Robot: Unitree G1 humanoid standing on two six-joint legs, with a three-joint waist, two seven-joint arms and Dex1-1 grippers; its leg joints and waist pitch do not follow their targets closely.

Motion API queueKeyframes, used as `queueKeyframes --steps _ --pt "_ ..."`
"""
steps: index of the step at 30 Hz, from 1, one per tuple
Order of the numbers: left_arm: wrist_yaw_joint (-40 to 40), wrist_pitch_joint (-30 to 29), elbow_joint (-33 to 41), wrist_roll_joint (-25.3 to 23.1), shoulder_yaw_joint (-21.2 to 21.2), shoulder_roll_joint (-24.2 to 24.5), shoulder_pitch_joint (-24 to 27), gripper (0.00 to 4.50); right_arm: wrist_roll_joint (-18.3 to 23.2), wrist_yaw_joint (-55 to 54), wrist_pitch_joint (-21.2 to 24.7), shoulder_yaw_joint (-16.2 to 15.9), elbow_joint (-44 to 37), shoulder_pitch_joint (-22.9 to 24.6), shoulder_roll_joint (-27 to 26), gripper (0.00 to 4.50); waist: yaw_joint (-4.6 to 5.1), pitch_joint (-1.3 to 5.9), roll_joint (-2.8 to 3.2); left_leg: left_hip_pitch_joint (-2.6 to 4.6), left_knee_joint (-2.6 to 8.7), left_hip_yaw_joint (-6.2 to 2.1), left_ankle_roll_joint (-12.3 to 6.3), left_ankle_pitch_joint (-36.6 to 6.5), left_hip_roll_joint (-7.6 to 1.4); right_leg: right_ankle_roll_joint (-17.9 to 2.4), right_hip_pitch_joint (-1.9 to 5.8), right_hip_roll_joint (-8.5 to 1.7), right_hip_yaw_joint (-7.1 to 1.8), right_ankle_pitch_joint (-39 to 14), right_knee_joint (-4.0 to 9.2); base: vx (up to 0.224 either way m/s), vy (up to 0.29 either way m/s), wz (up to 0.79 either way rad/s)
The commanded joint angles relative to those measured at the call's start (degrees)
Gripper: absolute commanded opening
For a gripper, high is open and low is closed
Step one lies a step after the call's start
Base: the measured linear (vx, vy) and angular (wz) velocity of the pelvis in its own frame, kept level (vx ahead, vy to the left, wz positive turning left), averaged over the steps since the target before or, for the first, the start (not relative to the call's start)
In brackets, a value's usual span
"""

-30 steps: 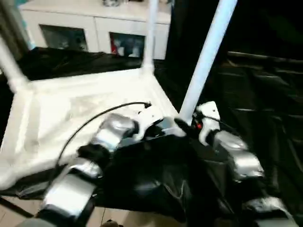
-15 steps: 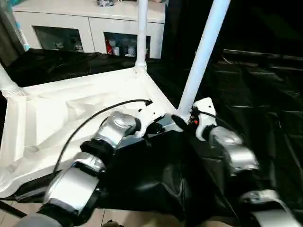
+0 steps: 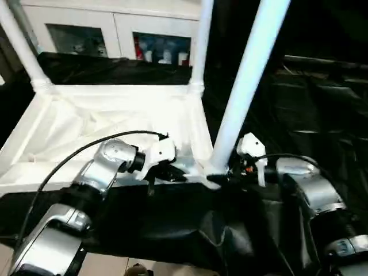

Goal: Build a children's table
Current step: Rotate leg to tighten

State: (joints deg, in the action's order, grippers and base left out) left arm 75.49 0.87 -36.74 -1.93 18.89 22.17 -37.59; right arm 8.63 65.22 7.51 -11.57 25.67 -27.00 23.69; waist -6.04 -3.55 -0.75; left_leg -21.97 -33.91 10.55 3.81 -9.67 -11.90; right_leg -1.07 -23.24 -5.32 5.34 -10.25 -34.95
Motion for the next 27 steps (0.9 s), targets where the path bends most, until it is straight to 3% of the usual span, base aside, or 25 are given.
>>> queueKeyframes --steps 1,3,7,14,17,18,21,22,26,27 --pt "2.6 0.2 3.0 1.9 0.4 -0.2 0.1 0.0 0.4 0.8 0.3 0.5 -0.8 -0.1 1.0 3.46 0.18 4.17 0.21 1.57 4.0 -0.22 -2.23 -13.7 -2.0 -13.8 2.99 -3.49 -3.0 -10.7 3.89 0.0 0.0 0.0" --pt "2.6 0.0 3.2 1.9 0.2 -0.1 0.2 0.0 0.8 1.4 1.0 0.7 -1.1 -0.1 0.6 3.27 0.16 4.06 0.13 1.75 4.08 -0.24 -1.1 -15.3 -1.97 -12.5 2.77 -3.52 -3.15 -14.1 4.32 0.0 0.0 0.0" --pt "2.5 -0.5 3.5 1.9 0.0 -0.2 0.2 0.0 1.5 2.0 1.6 0.2 -1.6 0.3 0.0 2.93 0.18 4.1 -0.09 1.47 4.18 -0.42 -0.83 -14.6 -1.9 -11.3 2.87 -3.53 -3.08 -15.5 4.32 0.0 0.0 0.0" --pt "2.0 -0.9 3.7 2.0 -0.1 -0.4 0.3 0.0 1.6 0.9 2.5 0.4 -1.5 1.4 -0.4 2.77 0.2 4.39 -0.09 1.2 3.9 -0.36 -1.63 -11.3 -1.76 -12.1 3.05 -3.33 -3.06 -10.5 3.74 0.0 0.0 0.0" --pt "-5.4 -0.4 -0.2 -2.5 0.5 -1.7 -1.4 0.0 -1.5 -8.8 2.4 2.3 3.5 1.0 -2.6 2.75 0.46 4.35 -0.05 1.15 3.89 -0.37 -1.41 -11.1 -1.7 -12.2 2.86 -3.31 -3.06 -10.3 3.72 0.0 0.0 0.0" --pt "-12.0 -2.3 -3.7 -4.0 -0.3 -3.8 -3.4 0.0 -2.1 -15.5 3.6 4.1 6.2 0.4 -4.7 2.75 0.65 4.2 0.02 1.55 3.97 -0.35 -0.37 -12.9 -1.52 -11.7 2.63 -3.36 -3.04 -13.4 4.31 0.0 0.0 0.0" --pt "-18.0 -4.7 -7.5 -4.2 -1.4 -7.0 -5.9 0.0 -1.0 -23.4 5.8 7.2 8.5 0.0 -8.1 2.75 0.87 4.16 -0.04 1.72 4.11 -0.59 0.99 -14.9 -1.53 -10.5 2.75 -3.58 -2.96 -17.8 4.71 0.0 0.0 0.0" --pt "-23.3 -6.6 -10.5 -4.0 -2.4 -10.4 -7.9 0.0 0.0 -29.5 7.2 9.3 9.6 -0.2 -11.5 2.75 1.09 4.09 -0.1 1.45 4.23 -0.66 1.14 -15.0 -1.47 -9.8 2.83 -3.5 -2.92 -18.6 4.81 0.0 0.0 0.0" --pt "-31.0 -8.2 -14.2 -3.5 -4.0 -14.7 -10.4 0.0 0.5 -36.6 7.4 10.7 10.8 -1.0 -15.9 2.74 1.23 4.26 -0.11 1.71 4.14 -0.72 1.09 -15.9 -1.32 -9.6 2.74 -3.56 -2.89 -18.7 5.17 0.0 0.0 0.0" --pt "-32.8 -8.4 -15.2 -3.7 -4.2 -15.7 -10.9 0.0 0.0 -37.9 7.2 10.4 11.0 -1.3 -17.0 2.74 1.17 4.11 0.4 1.56 4.15 -0.72 0.78 -15.9 -1.21 -9.4 2.78 -3.53 -2.93 -18.6 5.24 0.0 0.0 0.0"
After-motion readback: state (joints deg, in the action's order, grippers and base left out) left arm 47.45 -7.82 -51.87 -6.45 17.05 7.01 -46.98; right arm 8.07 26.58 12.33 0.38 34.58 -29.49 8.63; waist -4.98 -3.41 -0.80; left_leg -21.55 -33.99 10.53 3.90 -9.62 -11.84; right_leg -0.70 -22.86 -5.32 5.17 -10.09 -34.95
